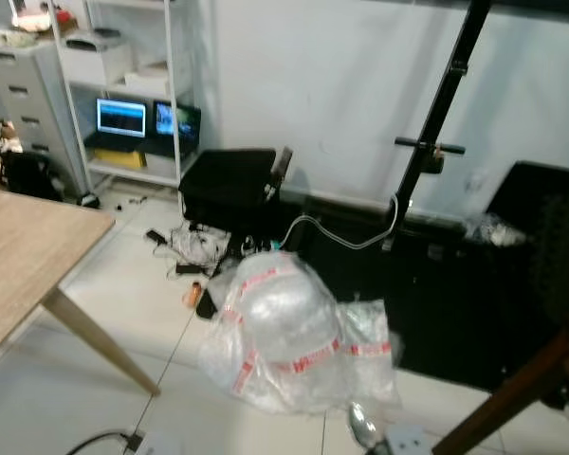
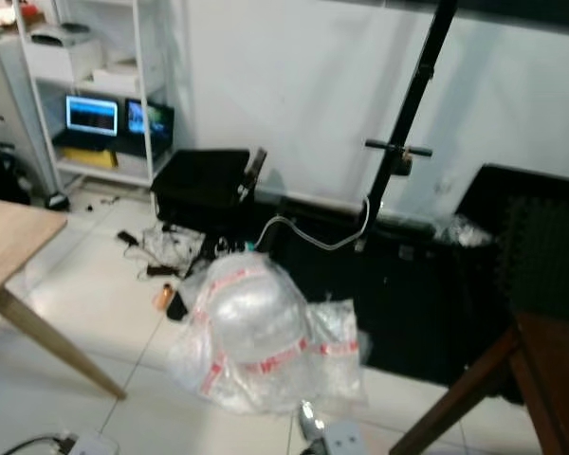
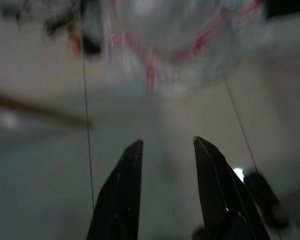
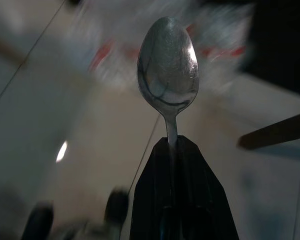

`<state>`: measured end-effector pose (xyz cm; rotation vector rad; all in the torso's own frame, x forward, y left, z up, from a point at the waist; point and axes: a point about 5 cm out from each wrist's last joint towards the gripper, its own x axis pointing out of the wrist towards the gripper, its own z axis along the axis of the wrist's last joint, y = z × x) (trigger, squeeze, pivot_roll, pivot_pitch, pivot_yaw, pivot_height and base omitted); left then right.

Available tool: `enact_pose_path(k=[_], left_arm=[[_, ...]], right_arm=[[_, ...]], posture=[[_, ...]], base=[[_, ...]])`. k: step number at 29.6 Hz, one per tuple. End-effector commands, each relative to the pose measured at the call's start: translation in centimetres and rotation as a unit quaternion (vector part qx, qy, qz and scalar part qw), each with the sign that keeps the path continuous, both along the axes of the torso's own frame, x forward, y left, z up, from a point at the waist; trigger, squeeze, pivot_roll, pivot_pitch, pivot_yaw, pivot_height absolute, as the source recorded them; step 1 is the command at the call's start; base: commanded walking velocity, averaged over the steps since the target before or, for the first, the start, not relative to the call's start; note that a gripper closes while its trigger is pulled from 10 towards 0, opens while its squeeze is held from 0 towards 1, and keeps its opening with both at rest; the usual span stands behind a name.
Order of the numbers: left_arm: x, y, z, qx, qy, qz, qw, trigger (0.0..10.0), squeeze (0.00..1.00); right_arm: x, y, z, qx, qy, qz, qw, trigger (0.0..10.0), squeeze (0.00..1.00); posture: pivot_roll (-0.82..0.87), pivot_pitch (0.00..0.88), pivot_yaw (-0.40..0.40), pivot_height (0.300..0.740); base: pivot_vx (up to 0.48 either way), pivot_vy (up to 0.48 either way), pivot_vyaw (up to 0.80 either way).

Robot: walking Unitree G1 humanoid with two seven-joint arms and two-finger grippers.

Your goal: Setting the table

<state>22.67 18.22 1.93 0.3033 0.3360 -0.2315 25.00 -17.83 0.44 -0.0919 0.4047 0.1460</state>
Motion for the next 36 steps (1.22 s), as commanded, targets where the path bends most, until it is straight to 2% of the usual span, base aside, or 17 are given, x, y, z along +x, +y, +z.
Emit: enact_pose_path(k=[1,4,5,6,8,9,13,20,29,32,36], left_arm=[[-0.8,0.6,-0.7,0.0,0.016,0.013,1.0,10.0,0.0],[0.6,0.4,1.6,-0.016,-0.038,0.02,0.999,10.0,0.0],[0.6,0.4,1.6,-0.016,-0.038,0.02,0.999,10.0,0.0],[1.4,0.3,2.8,-0.025,-0.063,0.021,0.997,10.0,0.0],[1.9,0.2,3.6,-0.032,-0.079,0.02,0.996,10.0,0.0],[1.9,0.2,3.6,-0.032,-0.079,0.02,0.996,10.0,0.0],[3.6,-0.2,6.8,-0.05,-0.13,0.003,0.99,10.0,0.0],[4.6,-1.2,9.2,-0.063,-0.162,-0.015,0.985,10.0,0.0],[4.4,-2.2,9.7,-0.068,-0.159,-0.034,0.984,10.0,0.0],[4.4,-2.8,10.0,-0.074,-0.155,-0.05,0.984,10.0,0.0],[4.4,-3.4,10.4,-0.08,-0.153,-0.066,0.983,10.0,0.0]], right_arm=[[-0.5,0.2,-0.1,0.008,-0.005,-0.005,1.0,10.0,0.0],[1.3,0.4,3.1,0.021,-0.08,-0.018,0.996,10.0,0.0],[1.3,0.4,3.1,0.021,-0.08,-0.018,0.996,10.0,0.0],[2.1,0.4,4.7,0.026,-0.113,-0.025,0.993,10.0,0.0],[2.7,0.4,6.1,0.03,-0.14,-0.031,0.989,10.0,0.0],[2.7,0.4,6.1,0.03,-0.14,-0.031,0.989,10.0,0.0],[4.0,0.2,9.1,0.041,-0.193,-0.048,0.979,10.0,0.0],[4.2,0.3,10.6,0.049,-0.216,-0.062,0.973,10.0,0.0],[3.9,-0.4,11.3,0.037,-0.225,-0.101,0.968,10.0,0.0],[3.7,-1.1,11.5,0.02,-0.225,-0.14,0.964,10.0,0.0],[3.7,-1.6,11.8,0.012,-0.229,-0.162,0.96,10.0,0.0]], posture=[[0.04,0.139,0.011,0.74],[0.04,0.135,0.013,0.74],[0.04,0.135,0.013,0.74],[0.03,0.134,0.015,0.74],[0.03,0.134,0.015,0.74],[0.03,0.134,0.015,0.74],[0.03,0.131,0.017,0.74],[0.03,0.131,0.022,0.74],[0.03,0.137,0.023,0.74],[0.02,0.138,0.023,0.74],[0.02,0.138,0.026,0.74]], base=[[0.0,0.0,-0.8],[0.0,0.0,-0.79],[0.0,0.0,-0.79],[0.0,0.0,-0.79],[0.0,0.0,-0.79],[0.0,0.0,-0.79],[0.0,0.0,-0.79],[0.0,0.0,-0.79],[0.0,0.0,-0.79],[0.0,0.0,-0.79],[0.0,0.0,-0.79]])
